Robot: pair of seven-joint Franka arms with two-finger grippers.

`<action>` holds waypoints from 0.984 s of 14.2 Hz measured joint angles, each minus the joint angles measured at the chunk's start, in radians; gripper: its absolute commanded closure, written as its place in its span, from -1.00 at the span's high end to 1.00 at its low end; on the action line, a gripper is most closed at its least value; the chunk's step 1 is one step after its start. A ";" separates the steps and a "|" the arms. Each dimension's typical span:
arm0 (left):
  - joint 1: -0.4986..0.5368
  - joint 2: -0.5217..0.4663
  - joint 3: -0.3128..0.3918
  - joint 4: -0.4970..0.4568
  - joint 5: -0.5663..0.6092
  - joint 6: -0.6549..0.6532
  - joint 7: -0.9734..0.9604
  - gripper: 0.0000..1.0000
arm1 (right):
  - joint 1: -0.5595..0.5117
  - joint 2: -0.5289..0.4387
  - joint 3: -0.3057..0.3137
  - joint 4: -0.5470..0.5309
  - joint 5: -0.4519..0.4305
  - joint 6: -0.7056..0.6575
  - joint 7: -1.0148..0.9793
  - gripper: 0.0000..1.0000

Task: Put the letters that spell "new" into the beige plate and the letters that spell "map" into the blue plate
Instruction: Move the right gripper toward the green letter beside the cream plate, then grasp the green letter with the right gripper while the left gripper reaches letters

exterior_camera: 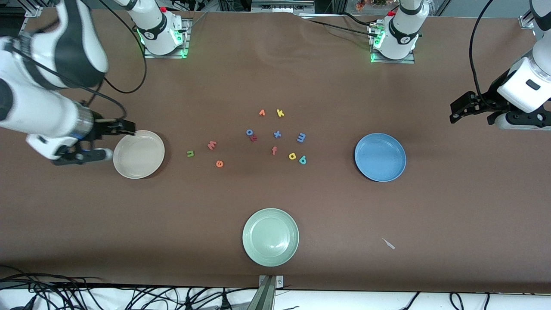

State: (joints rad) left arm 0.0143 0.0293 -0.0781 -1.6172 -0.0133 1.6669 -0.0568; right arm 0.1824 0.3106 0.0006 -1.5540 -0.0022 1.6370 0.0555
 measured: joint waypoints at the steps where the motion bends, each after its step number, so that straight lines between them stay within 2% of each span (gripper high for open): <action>1: 0.000 0.000 0.000 0.000 0.000 0.000 0.000 1.00 | 0.024 0.020 0.001 -0.012 0.002 0.036 0.032 1.00; 6: 0.000 0.000 0.000 0.000 0.000 0.000 -0.001 1.00 | 0.082 0.047 0.001 -0.203 0.004 0.317 0.073 1.00; 11: -0.001 0.000 -0.002 0.000 0.000 -0.001 -0.001 1.00 | 0.089 0.054 0.001 -0.426 0.005 0.675 0.073 1.00; 14: -0.002 0.000 -0.003 0.000 0.000 -0.001 -0.001 1.00 | 0.104 0.100 0.001 -0.470 0.005 0.784 0.126 1.00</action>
State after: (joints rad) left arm 0.0124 0.0293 -0.0811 -1.6171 -0.0133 1.6661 -0.0579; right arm 0.2867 0.4101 0.0016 -2.0238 0.0032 2.4207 0.1819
